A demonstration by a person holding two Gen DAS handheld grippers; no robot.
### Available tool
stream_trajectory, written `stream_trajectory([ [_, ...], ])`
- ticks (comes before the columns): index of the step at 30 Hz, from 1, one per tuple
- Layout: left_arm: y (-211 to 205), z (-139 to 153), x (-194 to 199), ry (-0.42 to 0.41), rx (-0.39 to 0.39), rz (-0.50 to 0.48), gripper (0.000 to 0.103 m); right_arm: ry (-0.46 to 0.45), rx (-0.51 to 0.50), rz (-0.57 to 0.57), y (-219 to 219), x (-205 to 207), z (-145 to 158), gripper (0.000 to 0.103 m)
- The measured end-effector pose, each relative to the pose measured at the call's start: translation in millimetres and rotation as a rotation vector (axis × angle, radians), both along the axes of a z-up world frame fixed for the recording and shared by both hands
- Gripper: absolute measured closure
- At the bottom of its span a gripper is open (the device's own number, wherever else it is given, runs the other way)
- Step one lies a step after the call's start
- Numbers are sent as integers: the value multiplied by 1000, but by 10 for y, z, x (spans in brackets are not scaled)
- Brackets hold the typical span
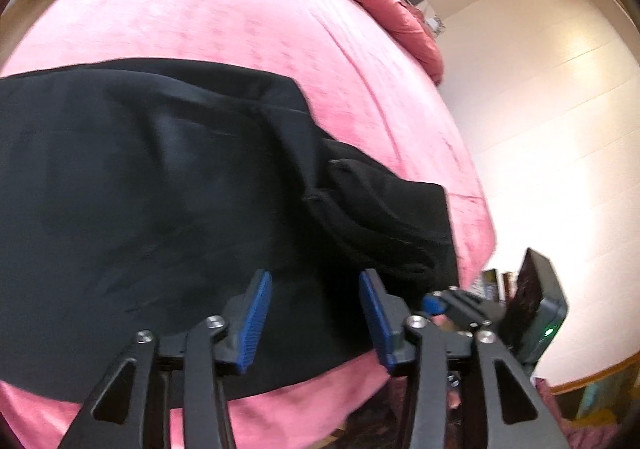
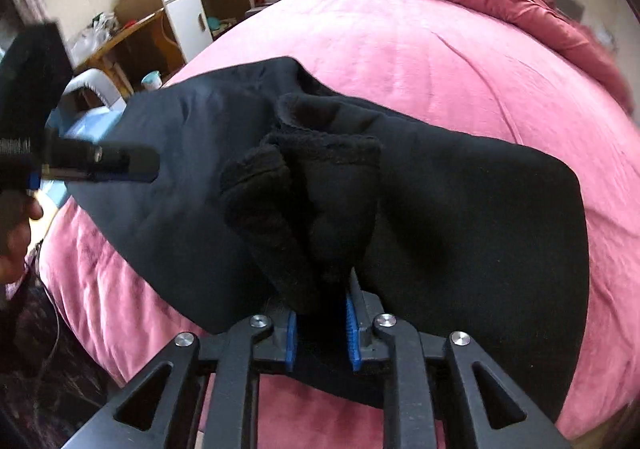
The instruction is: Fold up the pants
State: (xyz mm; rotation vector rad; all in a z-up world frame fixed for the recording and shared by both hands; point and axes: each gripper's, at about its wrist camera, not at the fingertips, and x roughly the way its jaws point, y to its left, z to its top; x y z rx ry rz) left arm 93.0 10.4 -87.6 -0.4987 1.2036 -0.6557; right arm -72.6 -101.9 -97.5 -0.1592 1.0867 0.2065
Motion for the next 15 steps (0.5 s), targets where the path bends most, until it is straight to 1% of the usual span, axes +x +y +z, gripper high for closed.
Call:
stream_trajectory([
  [1, -31, 22, -10, 7, -16, -3, 49, 2, 11, 1, 6, 1, 4, 79],
  [2, -66, 26, 17, 14, -30, -7, 48, 9, 29, 1, -17, 24, 37, 71],
  [3, -105, 26, 37, 23, -46, -14, 45, 18, 59, 2, -32, 10, 45, 58],
  [4, -144, 23, 59, 35, -58, -16, 39, 26, 93, 7, -43, -7, 61, 54],
  [5, -168, 19, 73, 42, -66, -16, 37, 31, 116, 14, -46, -14, 87, 50],
  [8, -284, -20, 132, 64, -64, -26, 34, 47, 175, 13, -143, -92, 149, 49],
  [11, -391, -93, 174, 93, -51, -51, 34, 49, 229, -46, -415, -300, 252, 49],
  [13, -463, -128, 193, 112, -53, -64, 34, 37, 249, -115, -638, -423, 326, 49],
  [15, -488, -135, 193, 113, -54, -63, 34, 26, 249, -196, -911, -612, 390, 49],
])
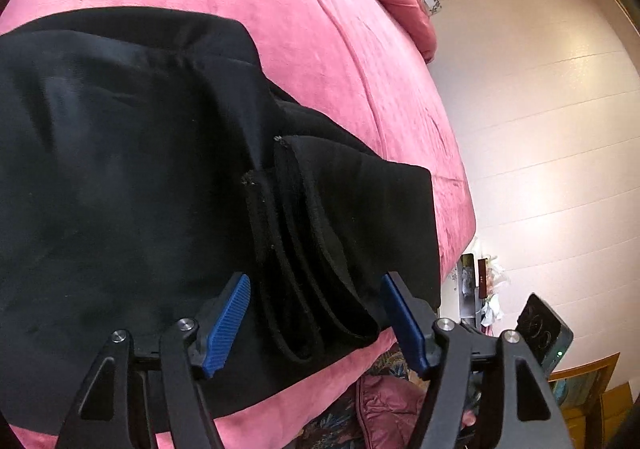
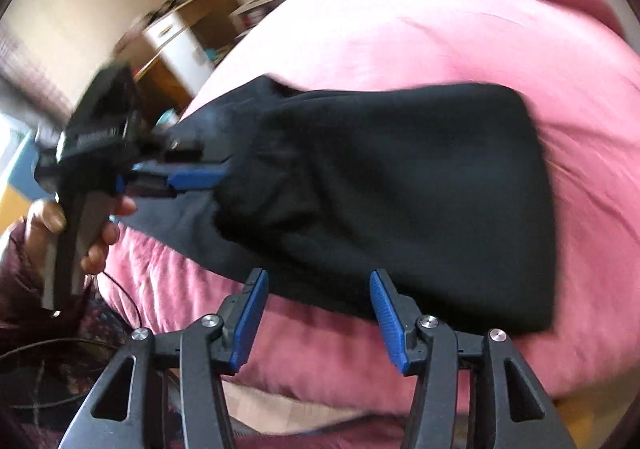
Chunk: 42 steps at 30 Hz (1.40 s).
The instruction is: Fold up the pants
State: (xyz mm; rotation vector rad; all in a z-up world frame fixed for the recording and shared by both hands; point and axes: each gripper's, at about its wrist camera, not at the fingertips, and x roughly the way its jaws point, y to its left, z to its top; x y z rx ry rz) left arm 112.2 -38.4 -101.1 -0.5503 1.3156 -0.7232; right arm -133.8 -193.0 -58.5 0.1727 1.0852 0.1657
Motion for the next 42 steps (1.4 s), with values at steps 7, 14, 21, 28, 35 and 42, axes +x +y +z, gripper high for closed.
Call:
stream_trajectory([
  [7, -221, -135, -21, 37, 27, -15, 41, 59, -81, -305, -874, -490, -32, 50],
  [14, -302, -21, -64, -49, 13, -65, 89, 67, -119, -316, -855, -302, -172, 55],
  [21, -252, 242, -137, -115, -82, -79, 91, 122, -52, -241, -670, -155, -274, 48],
  [28, -90, 388, -261, -157, -180, -96, 91, 72, -17, -335, -728, -135, -258, 27],
  [35, 9, 389, -316, -164, -127, -89, 92, -20, -51, -448, -826, -85, -191, 43],
  [42, -157, -229, -366, -72, 139, -112, 91, 82, -84, -539, -1023, -119, -430, 53],
])
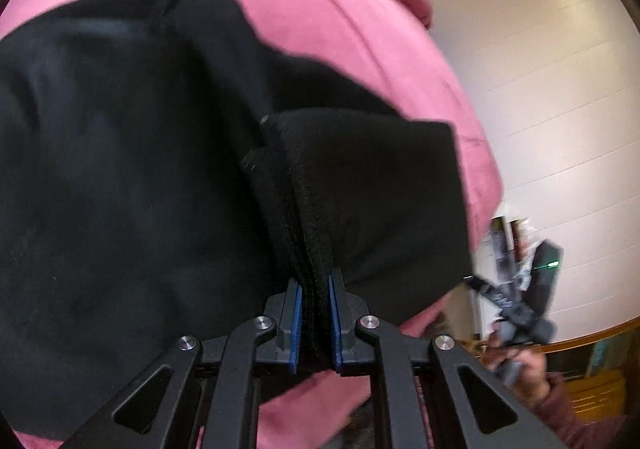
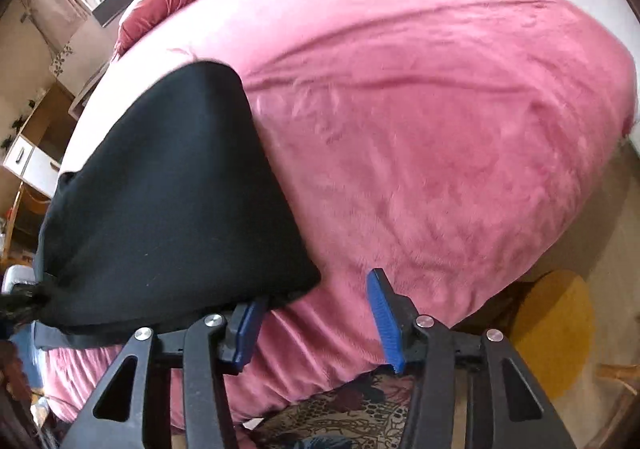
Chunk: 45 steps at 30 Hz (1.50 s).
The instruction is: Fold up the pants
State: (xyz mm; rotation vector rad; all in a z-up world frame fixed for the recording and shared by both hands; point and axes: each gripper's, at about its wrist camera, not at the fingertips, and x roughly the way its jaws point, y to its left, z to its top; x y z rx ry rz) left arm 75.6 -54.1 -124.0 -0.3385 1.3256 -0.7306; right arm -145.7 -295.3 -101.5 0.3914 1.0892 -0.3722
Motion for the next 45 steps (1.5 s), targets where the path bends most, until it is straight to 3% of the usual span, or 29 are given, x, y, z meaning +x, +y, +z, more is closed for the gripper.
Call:
stream_trajectory([
  [3, -8, 14, -13, 2, 9, 14, 88, 34, -43, 46, 55, 62, 43, 53],
  [6, 2, 77, -31, -24, 45, 20, 76, 82, -75, 117, 181, 34, 144, 53],
  [9, 65, 140, -67, -24, 29, 27, 76, 92, -140, 197, 266, -56, 359, 53],
  [12, 149, 200, -126, -51, 43, 26, 76, 38, -166, 236, 370, -95, 586, 53],
  [16, 170, 308, -216, -97, 77, 44, 74, -61, -131, 355, 723, 223, 803, 53],
  [19, 358, 334, -139, -112, 112, 76, 74, -70, -118, 494, 1156, 575, 702, 53],
  [25, 664, 274, -149, -97, 140, 152, 72, -35, -73, 686, 1925, 1260, 210, 53],
  [29, 903, 297, -169, -99, 163, 206, 69, 30, -121, 682, 2100, 1505, -184, 50],
  [34, 1304, 447, -259, -126, 196, 300, 67, 13, -131, 660, 2139, 1533, -168, 49],
  [42, 2402, 654, -520, -138, 243, 553, 66, 2, -114, 629, 2087, 1474, -58, 48],
  [45, 2837, 634, -604, -124, 267, 639, 60, -13, -126, 608, 2074, 1421, 43, 44],
])
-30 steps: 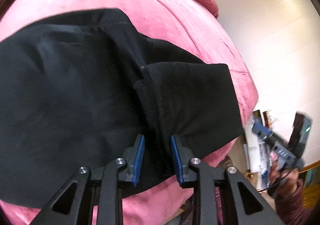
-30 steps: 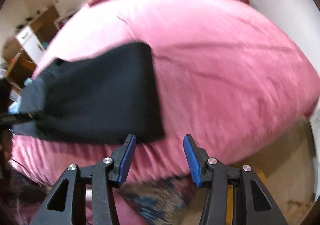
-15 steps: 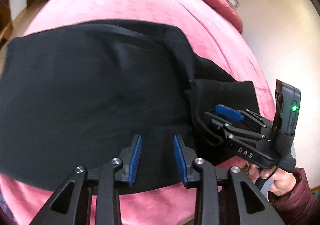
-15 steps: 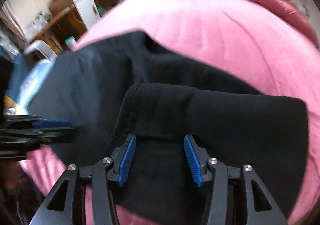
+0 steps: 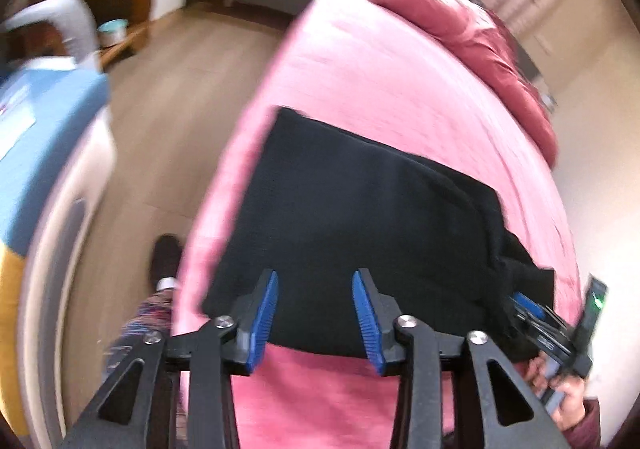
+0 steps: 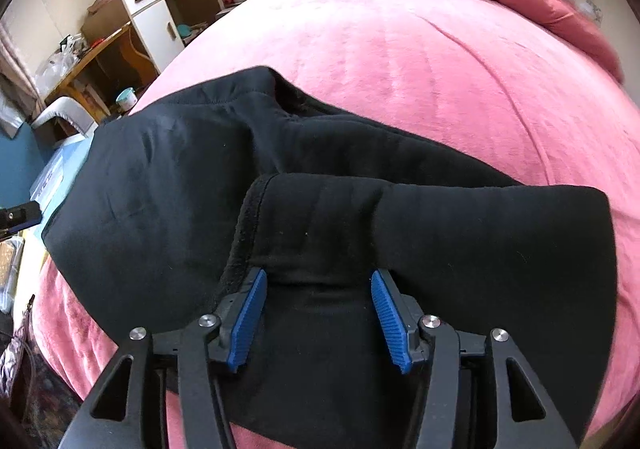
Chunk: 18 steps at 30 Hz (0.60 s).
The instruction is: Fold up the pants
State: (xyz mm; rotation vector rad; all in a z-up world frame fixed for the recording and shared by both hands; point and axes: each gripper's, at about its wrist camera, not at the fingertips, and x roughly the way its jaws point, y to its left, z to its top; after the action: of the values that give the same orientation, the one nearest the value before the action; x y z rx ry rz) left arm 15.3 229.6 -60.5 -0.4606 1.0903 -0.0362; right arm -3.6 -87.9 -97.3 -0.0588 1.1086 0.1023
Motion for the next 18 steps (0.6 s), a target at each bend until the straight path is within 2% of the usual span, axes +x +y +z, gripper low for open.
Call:
stream_trajectory([
  [2, 231, -71, -31, 23, -24, 58, 59, -15, 8, -7, -2, -77, 58, 43],
  [6, 539, -266, -85, 77, -133, 153, 59, -32, 16, -2, 34, -195, 151, 41],
  [12, 438, -499, -60, 149, -180, 148, 59, -34, 21, -1, 63, -263, 180, 41],
  [15, 395, -602, -63, 181, -179, 148, 60, -35, 27, -3, 67, -274, 182, 40],
  [18, 322, -631, -54, 167, -189, 139, 61, -39, 23, 7, 82, -294, 203, 40],
])
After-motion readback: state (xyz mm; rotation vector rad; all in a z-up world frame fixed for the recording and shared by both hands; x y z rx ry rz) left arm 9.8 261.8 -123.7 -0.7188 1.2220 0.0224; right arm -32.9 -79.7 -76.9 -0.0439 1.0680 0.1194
